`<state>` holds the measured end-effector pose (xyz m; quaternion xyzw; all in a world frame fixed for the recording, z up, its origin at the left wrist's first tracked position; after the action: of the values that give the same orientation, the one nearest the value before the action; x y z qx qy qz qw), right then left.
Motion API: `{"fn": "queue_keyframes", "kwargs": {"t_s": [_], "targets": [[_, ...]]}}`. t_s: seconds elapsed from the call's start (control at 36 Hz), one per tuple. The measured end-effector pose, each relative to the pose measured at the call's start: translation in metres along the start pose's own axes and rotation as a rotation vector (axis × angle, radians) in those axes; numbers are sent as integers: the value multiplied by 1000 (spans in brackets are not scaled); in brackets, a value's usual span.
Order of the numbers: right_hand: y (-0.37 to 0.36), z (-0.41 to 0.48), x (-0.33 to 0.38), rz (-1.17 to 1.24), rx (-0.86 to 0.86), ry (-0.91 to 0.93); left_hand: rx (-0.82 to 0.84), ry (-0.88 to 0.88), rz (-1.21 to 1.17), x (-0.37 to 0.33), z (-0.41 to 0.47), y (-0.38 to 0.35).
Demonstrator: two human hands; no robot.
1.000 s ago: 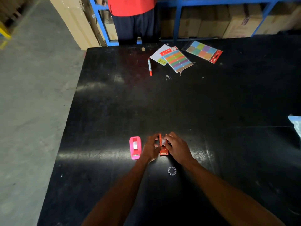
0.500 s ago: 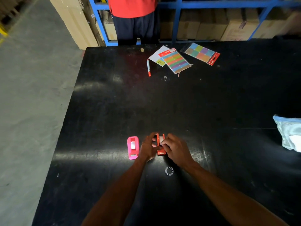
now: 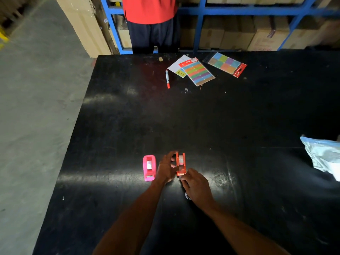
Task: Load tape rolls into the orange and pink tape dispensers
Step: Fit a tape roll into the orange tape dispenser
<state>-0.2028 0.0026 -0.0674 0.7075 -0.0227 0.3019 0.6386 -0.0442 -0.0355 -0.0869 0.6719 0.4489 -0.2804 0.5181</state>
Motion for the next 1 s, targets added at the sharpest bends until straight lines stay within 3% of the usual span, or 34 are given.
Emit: {"fn": "queue_keyframes", "kwargs": {"t_s": [0.31,0.58,0.72,1.0], "targets": [[-13,5,1,-124,43,-48,-2,58,-129,-2,-5,-3],[-10,-13,2,-174,105,-71,4,58,-89,-7,-15,-2],[-3,-14,4,-2,-18,-225,15,66,-45,-13,-23,2],[3,-12,18,173,172,-326,49,67,-102,-23,-53,-4]]}}
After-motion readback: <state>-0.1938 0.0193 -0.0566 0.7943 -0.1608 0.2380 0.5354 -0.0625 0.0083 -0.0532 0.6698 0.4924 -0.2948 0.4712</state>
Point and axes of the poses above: each hand's wrist, its own z-axis towards the middle knuckle, its own y-axis out of the back of the hand, x = y × z, the point moved 1 cm from there along z, towards the middle knuckle, and after that the axes turned 3 degrees about -y, right-handed, at the moved point
